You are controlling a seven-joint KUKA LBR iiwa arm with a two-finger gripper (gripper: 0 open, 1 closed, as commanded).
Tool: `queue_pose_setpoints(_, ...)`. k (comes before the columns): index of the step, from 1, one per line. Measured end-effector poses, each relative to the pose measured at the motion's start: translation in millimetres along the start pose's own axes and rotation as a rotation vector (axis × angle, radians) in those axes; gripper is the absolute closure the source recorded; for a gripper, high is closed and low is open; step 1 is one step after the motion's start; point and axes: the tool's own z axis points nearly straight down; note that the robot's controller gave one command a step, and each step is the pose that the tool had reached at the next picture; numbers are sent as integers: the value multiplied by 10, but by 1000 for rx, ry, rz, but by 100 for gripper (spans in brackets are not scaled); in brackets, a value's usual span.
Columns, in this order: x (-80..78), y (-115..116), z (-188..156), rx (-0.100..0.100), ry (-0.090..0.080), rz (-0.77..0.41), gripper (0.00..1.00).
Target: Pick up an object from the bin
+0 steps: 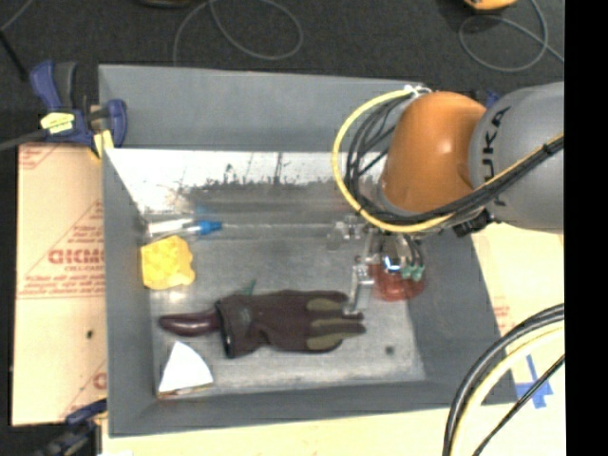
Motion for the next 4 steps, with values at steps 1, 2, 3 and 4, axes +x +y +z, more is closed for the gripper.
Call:
queue_pose_setpoints(1, -5, -1, -43, 0, -6, 0, 0)
queue_pose_setpoints(2, 50, 26, 392, -1, -9, 69, 0)
queue_pose_setpoints(3, 54, 158, 855, -1, -6, 424, 100)
queue_pose_setpoints(4, 53, 158, 855, -1, -7, 423, 100)
